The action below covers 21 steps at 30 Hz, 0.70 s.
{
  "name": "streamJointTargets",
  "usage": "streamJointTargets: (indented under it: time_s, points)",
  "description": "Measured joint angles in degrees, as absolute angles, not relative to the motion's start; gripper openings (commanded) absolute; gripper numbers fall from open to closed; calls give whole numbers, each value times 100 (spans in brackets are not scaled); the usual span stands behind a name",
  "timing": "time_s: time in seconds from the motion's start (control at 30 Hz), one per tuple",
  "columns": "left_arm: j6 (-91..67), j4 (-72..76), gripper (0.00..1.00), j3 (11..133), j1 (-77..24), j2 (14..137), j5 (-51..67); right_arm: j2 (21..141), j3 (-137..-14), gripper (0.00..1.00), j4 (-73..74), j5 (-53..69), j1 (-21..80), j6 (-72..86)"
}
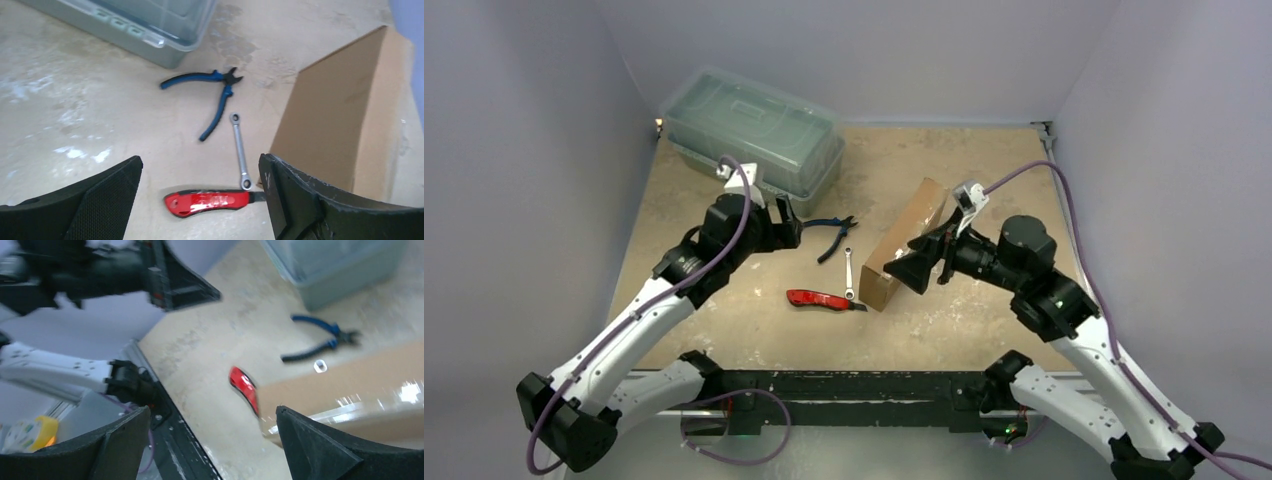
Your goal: Unpack the express box
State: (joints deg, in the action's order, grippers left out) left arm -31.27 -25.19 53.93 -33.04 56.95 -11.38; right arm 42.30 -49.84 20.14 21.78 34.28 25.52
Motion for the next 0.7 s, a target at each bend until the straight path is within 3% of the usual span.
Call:
streamJointTargets:
  time_s: [0.27,0.53,0.7]
  points:
    - [-3291,-3542,90,5760,-3301,4792,-2786,5459,-6445,99,1684,2176,4845,1887]
    - [-3498,-3645,90,6145,-3301,3127,-3850,7319,-6831,96,1776,781,6265,1590]
    - [-3557,-3817,90,6294,-3301,2967,-4193,8353,-7242,95,2091,-215,6639,1494]
